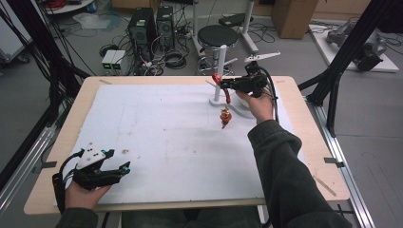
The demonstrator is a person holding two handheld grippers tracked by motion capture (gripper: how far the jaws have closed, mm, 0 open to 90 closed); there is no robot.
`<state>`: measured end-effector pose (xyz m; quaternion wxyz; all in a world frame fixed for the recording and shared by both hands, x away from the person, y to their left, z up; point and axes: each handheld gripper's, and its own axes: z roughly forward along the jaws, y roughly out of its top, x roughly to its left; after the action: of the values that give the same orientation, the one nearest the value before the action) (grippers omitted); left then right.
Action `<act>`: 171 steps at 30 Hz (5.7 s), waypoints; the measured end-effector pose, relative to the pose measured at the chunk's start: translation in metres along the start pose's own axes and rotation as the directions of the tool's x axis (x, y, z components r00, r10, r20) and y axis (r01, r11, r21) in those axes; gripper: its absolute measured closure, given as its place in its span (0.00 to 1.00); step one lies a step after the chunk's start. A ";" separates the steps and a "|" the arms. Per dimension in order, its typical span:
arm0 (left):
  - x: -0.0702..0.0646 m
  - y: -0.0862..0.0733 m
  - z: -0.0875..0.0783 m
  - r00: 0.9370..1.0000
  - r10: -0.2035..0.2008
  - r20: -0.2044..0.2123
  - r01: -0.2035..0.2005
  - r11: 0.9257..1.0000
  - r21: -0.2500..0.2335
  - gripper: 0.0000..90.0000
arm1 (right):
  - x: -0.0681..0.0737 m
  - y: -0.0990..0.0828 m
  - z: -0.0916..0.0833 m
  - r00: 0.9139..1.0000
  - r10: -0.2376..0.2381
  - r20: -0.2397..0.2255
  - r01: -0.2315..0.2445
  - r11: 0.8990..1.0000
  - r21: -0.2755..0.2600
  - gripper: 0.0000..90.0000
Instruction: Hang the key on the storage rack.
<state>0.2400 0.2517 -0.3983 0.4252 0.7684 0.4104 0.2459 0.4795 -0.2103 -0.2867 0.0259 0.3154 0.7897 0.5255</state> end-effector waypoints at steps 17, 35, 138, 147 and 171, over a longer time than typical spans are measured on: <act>0.000 0.000 0.000 1.000 0.004 0.003 -0.004 1.000 0.000 0.32 | -0.027 -0.008 0.018 0.997 0.071 0.027 -0.071 0.997 0.011 0.84; -0.001 0.000 0.001 1.000 0.005 0.005 -0.005 1.000 0.002 0.32 | -0.043 -0.014 0.023 0.990 0.118 0.071 -0.120 0.992 0.023 0.84; -0.001 0.001 0.001 1.000 0.015 0.003 -0.015 1.000 0.004 0.32 | -0.053 -0.021 0.027 0.958 0.168 0.232 -0.179 0.984 0.026 0.63; -0.001 0.000 0.002 1.000 0.009 -0.002 -0.009 1.000 0.009 0.32 | -0.052 -0.022 0.019 0.963 0.153 0.223 -0.163 0.986 0.029 0.59; -0.001 0.000 0.003 1.000 0.015 -0.006 -0.015 1.000 0.016 0.32 | -0.053 -0.065 0.000 0.968 0.123 0.218 -0.124 0.992 -0.010 0.47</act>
<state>0.2419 0.2495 -0.4002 0.4157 0.7741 0.4079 0.2480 0.4916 -0.2543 -0.3577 0.0792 0.4200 0.7617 0.4869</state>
